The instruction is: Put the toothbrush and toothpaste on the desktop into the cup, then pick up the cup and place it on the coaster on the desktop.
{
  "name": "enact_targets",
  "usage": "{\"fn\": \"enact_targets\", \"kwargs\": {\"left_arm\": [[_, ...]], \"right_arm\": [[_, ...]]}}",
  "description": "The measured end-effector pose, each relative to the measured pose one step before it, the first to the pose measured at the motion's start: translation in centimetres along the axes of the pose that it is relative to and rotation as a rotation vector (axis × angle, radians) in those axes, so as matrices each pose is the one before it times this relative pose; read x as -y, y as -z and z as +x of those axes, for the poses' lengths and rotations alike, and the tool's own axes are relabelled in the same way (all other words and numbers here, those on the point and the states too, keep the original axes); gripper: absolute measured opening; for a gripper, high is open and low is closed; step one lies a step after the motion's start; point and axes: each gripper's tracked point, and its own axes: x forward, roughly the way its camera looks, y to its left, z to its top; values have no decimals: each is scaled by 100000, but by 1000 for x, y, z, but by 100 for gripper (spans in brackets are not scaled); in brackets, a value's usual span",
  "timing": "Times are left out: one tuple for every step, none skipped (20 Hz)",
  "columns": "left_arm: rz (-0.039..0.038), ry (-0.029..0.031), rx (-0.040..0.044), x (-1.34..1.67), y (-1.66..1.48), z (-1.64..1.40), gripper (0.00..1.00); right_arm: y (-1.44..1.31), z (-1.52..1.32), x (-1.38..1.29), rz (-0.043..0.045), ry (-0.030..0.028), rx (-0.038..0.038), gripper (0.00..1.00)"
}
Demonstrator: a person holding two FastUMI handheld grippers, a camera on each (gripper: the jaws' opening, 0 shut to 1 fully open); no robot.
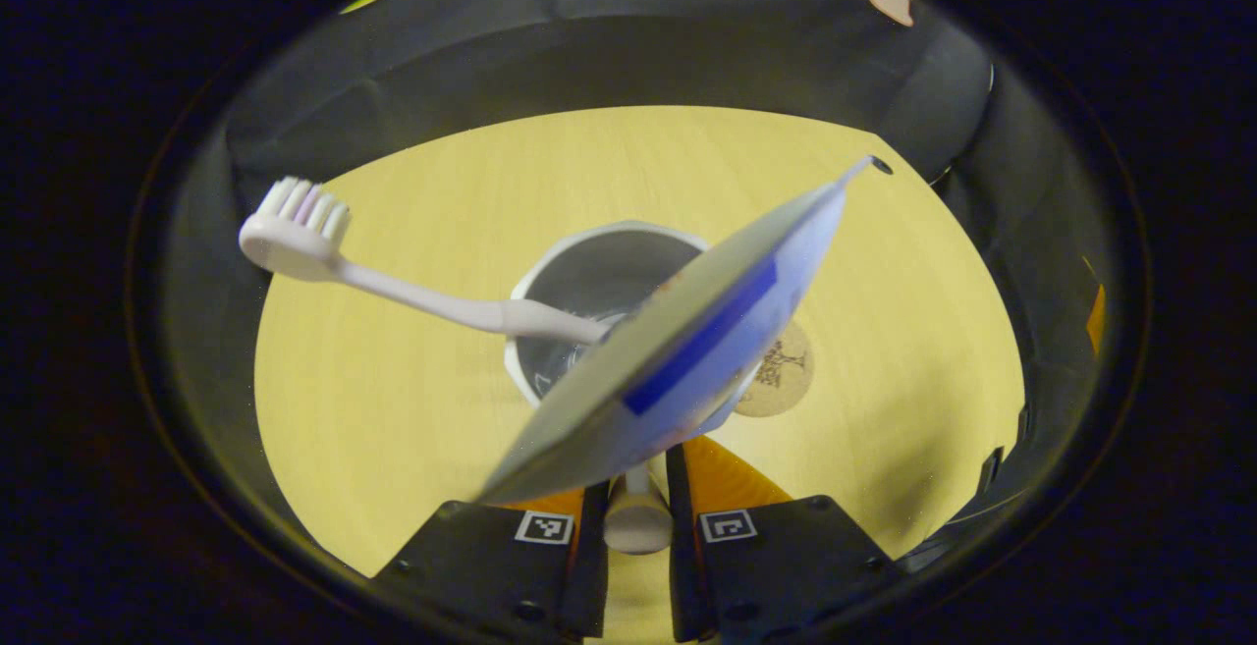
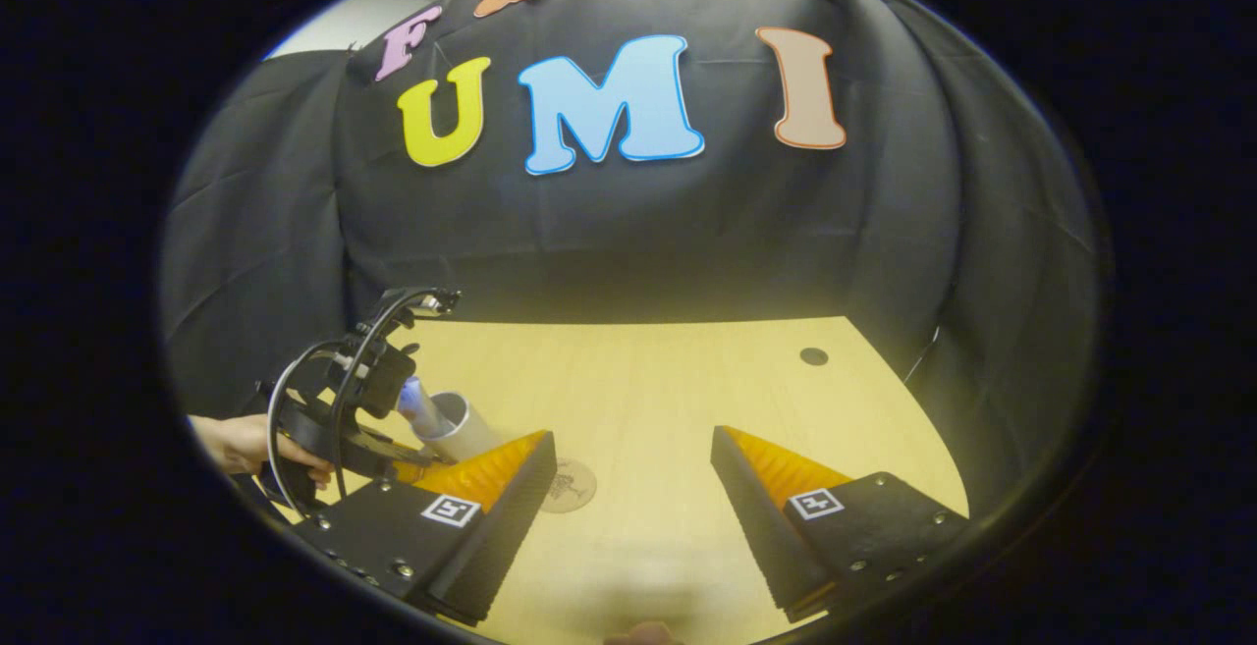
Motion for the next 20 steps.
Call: {"fn": "enact_targets", "kwargs": {"left_arm": [[978,1265,-124,1223,-234,251,33],[1075,1046,-247,1030,-272,273,32],[807,907,-144,818,-90,204,32],[765,809,-213,888,-190,276,32],[826,656,-494,934,-84,255,32],[748,403,-652,742,3,255,32],[745,353,-866,604,-76,287,32],[409,321,-610,529,-50,317,32],[234,208,-386,477,-41,296,32],[178,-244,-278,273,-110,262,32],[153,-399,-438,197,38,264,32],[-126,-421,-777,131,-2,189,32],[-198,-227,-925,-35,172,353,32],[-163,-26,-903,180,150,175,32],[-254,-2,-615,46,170,287,32],[-344,-289,-612,168,75,189,32],[-134,-495,-637,-7,111,-115,33],[-222,-487,-459,-92,73,65,33],[333,-378,-66,62,-75,83,33],[53,-480,-420,70,-42,-52,33]], "right_arm": [[67,-296,456,-45,830,277,98],[-7,-143,391,32,672,174,98],[75,-229,551,124,824,-36,98],[-96,-95,533,314,875,45,98],[148,-165,494,595,669,-15,98],[48,-49,433,765,624,-184,98],[133,-144,574,833,529,-222,98],[27,-87,455,772,461,-209,98],[61,-135,420,684,433,-51,98],[-30,-22,297,557,321,-39,98],[2,11,328,513,152,-44,98],[193,-205,368,322,300,-85,98],[44,8,232,168,212,-192,98],[37,-55,202,283,122,-176,98],[35,-32,123,377,-122,-97,98],[8,65,-25,347,-233,-188,98],[-115,58,-1,364,-316,-119,98],[56,-65,-21,342,-297,48,98],[-118,-3,-46,111,-336,96,98],[-97,42,-88,-83,-340,0,98]]}}
